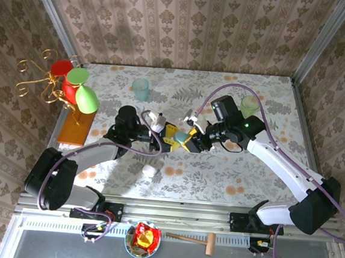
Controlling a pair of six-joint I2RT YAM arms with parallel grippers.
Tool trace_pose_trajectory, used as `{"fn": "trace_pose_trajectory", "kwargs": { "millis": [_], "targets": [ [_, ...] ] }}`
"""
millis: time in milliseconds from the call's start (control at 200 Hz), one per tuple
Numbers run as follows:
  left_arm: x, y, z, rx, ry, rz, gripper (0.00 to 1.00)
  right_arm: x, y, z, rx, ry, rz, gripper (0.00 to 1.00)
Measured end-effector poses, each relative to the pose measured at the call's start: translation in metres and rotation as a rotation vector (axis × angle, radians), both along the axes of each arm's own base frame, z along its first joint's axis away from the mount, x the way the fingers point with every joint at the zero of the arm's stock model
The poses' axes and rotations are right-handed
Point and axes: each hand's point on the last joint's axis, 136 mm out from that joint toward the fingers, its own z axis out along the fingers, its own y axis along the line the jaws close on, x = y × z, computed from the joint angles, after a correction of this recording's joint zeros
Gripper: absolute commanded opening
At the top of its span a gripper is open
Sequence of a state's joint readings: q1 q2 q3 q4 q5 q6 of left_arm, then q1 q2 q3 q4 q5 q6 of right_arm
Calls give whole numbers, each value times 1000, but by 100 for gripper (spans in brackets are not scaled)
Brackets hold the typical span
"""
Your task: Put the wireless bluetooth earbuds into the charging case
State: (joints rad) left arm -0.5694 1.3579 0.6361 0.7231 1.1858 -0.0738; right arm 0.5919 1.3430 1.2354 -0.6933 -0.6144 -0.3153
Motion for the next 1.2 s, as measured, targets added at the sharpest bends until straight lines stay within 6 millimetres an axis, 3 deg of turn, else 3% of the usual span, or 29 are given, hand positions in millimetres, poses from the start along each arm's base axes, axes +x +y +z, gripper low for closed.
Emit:
{"fn": "trace_pose_trajectory", "kwargs": {
  "millis": [415,500,605,720,1200],
  "targets": [
    [-2,-2,0,7,8,-7,30,-2,-1,-2,-7,11,0,25],
    [-2,-2,0,7,8,-7,23,-2,-1,-2,-7,11,0,40],
    [-2,-2,0,6,4,-6,22,-1,-1,-1,-4,7,-1,59],
    [-1,-2,0,6,4,-4,21,1,0,0,8,-3,-13,67],
    [5,-1,5,-3,-16,41,19,21,-14,5,61,-7,-139,68]
  ]
}}
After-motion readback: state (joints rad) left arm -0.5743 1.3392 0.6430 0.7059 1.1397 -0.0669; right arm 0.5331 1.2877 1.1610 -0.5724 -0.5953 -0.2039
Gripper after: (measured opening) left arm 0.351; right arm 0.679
